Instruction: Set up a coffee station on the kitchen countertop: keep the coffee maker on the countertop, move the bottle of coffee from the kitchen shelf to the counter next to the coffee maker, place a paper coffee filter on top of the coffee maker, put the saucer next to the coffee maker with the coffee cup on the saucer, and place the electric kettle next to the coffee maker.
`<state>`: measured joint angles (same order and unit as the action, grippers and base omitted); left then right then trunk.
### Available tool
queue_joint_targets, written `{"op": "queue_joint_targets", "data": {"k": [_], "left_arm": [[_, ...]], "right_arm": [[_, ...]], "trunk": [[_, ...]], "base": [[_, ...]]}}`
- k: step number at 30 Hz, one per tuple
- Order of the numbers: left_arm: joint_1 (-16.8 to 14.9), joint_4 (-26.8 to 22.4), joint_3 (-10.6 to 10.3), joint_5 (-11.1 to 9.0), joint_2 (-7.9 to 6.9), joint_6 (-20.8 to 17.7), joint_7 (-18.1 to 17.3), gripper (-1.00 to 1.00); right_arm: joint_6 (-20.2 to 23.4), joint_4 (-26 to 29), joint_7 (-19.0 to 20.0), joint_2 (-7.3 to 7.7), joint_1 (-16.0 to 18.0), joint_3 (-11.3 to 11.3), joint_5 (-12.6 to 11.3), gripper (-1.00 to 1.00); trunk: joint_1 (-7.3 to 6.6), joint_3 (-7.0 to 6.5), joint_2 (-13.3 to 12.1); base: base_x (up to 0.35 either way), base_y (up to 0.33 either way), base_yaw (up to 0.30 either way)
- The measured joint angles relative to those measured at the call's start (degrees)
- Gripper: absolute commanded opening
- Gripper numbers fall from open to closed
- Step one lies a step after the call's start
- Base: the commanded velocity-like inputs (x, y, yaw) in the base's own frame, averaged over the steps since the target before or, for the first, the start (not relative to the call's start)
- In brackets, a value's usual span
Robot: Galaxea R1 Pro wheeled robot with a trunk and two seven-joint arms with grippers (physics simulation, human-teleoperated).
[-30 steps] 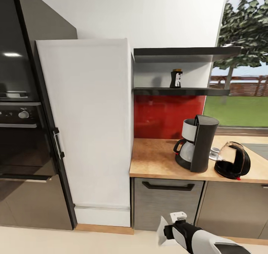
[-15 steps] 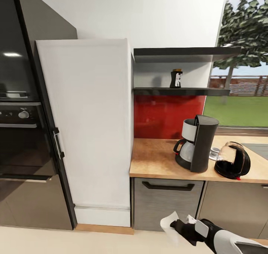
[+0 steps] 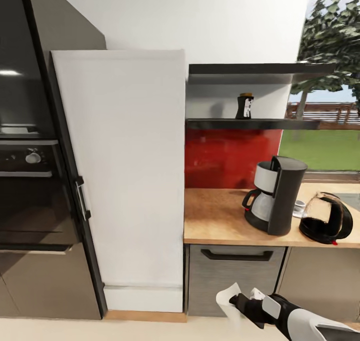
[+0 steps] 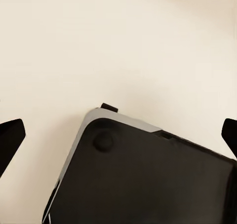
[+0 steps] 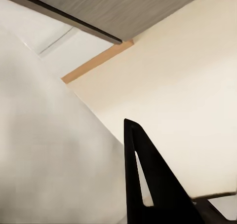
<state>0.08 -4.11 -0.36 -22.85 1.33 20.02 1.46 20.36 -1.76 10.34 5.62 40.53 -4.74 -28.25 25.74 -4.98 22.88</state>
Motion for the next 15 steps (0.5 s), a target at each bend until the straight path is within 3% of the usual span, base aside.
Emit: {"op": "queue_joint_targets", "data": {"k": [4, 11, 15], "left_arm": [[0.0, 0.0, 0.0, 1.3, 0.04, 0.4, 0.0, 1.0], [0.0, 0.0, -0.2, 2.7, 0.08, 2.4, 0.0, 1.0], [0.0, 0.0, -0.2, 2.8, 0.11, 2.9, 0.0, 1.0]], "right_arm": [[-0.3, 0.0, -0.4, -0.03, 0.0, 0.0, 0.0, -1.0], [-1.3, -0.1, -0.7, 0.02, 0.0, 0.0, -0.1, -1.0], [-1.7, -0.1, -0.7, 0.19, 0.0, 0.0, -0.2, -1.0]], "trunk": [[0.01, -0.25, 0.0], [0.02, -0.72, 0.0], [0.04, -0.99, 0.0]], "base": [[0.114, 0.212, -0.224], [0.02, 0.038, -0.23], [-0.185, 0.002, -0.211]]}}
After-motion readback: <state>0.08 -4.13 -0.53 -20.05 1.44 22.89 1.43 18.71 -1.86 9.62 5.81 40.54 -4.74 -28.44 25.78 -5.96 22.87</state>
